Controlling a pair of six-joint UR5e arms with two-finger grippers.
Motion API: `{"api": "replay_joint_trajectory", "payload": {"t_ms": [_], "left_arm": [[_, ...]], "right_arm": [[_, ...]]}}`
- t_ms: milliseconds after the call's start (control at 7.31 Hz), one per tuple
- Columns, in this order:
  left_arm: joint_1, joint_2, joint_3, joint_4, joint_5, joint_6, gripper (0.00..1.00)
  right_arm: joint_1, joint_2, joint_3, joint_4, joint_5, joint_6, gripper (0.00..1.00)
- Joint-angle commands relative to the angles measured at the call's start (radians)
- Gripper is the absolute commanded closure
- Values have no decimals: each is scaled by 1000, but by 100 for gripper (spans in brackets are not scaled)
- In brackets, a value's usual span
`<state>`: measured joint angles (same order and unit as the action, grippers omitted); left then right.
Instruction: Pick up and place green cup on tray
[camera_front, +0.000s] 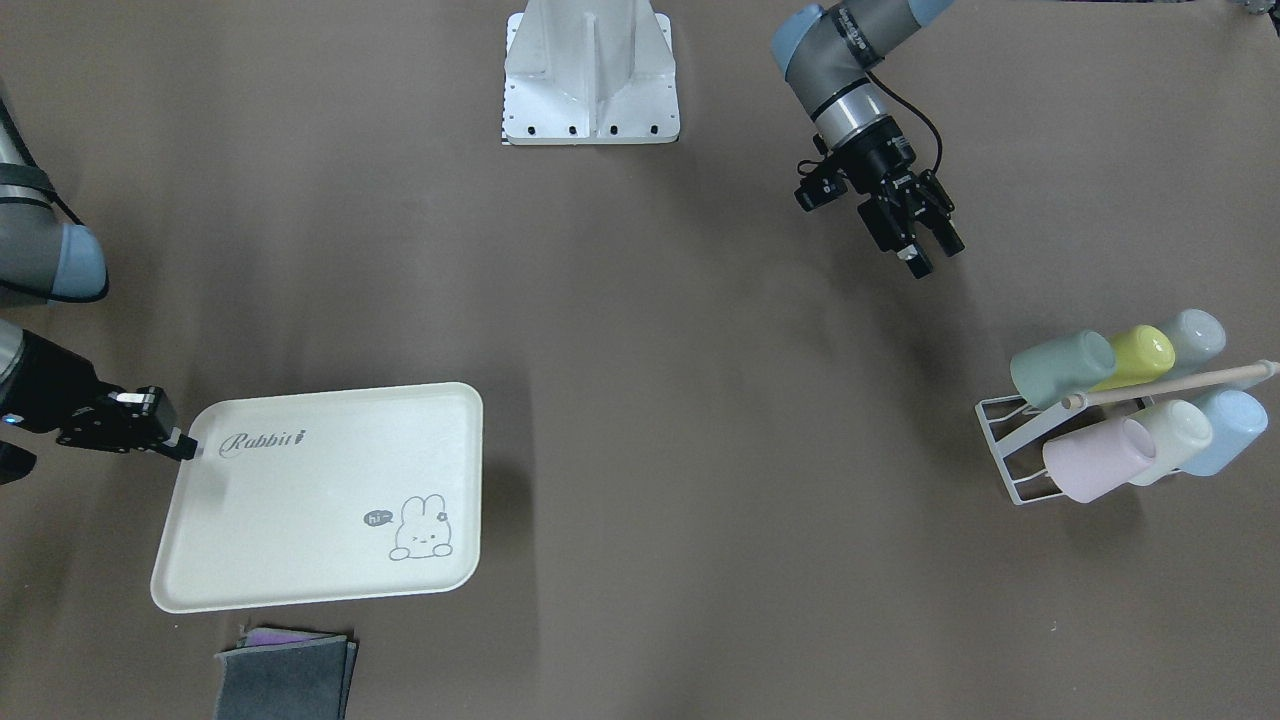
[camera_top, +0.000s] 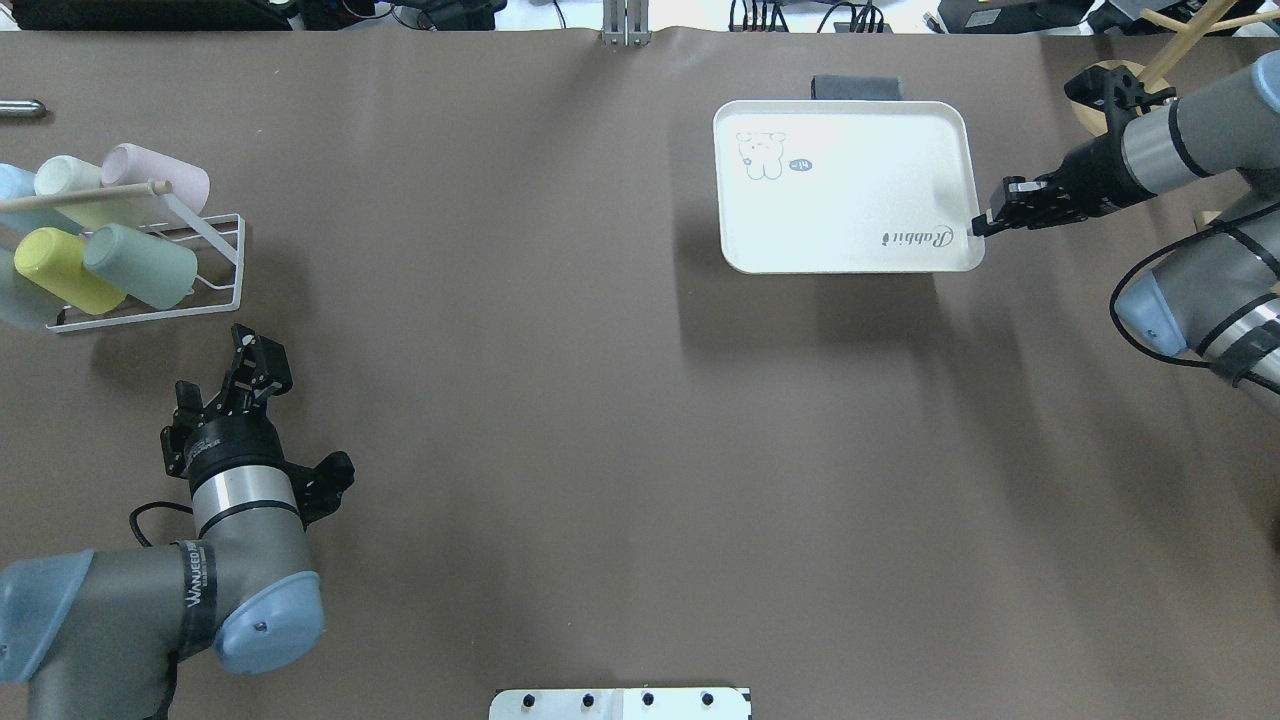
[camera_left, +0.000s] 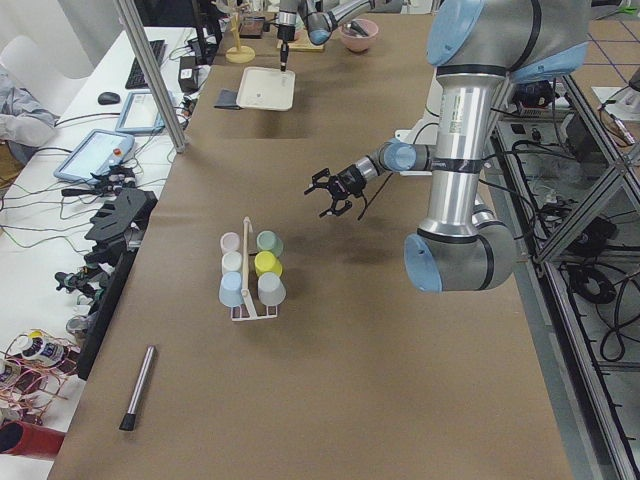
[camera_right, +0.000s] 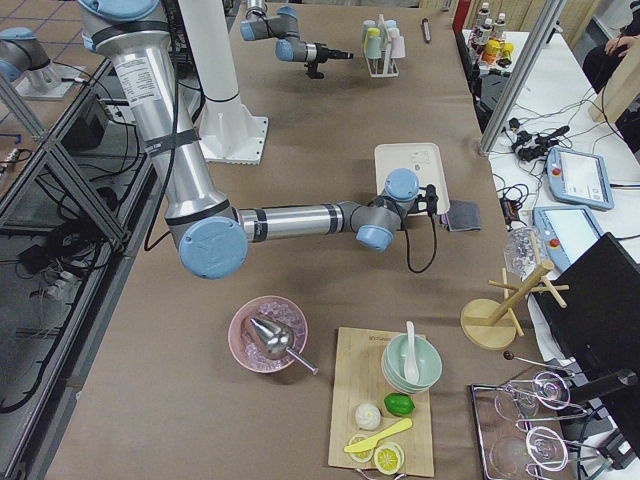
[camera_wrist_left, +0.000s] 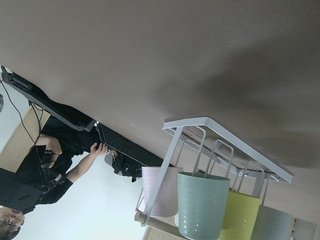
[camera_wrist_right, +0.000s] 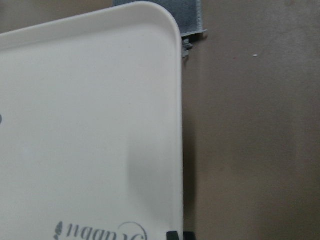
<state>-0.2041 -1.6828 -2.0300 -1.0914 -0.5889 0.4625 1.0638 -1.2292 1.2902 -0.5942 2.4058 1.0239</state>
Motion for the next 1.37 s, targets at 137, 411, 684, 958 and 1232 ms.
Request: {"api": "replay_joint_trajectory", "payload": {"t_ms": [137,411,684,958,1232], "left_arm": [[-44,133,212,-692,-3,397,10],[-49,158,209,-754,1,458,10],[-70,213,177,-756,4,459,10],[-78,221,168,-756,4,461,10],[-84,218,169,-757,4,461,10]], "right_arm": [[-106,78,0,14,-97,91,100],[-190,125,-2,14,-173,164,100],[-264,140,-5,10,-234,203,100],[-312,155,-12,2,-253,252,100],[-332,178,-2,-71,-252,283,100]]}}
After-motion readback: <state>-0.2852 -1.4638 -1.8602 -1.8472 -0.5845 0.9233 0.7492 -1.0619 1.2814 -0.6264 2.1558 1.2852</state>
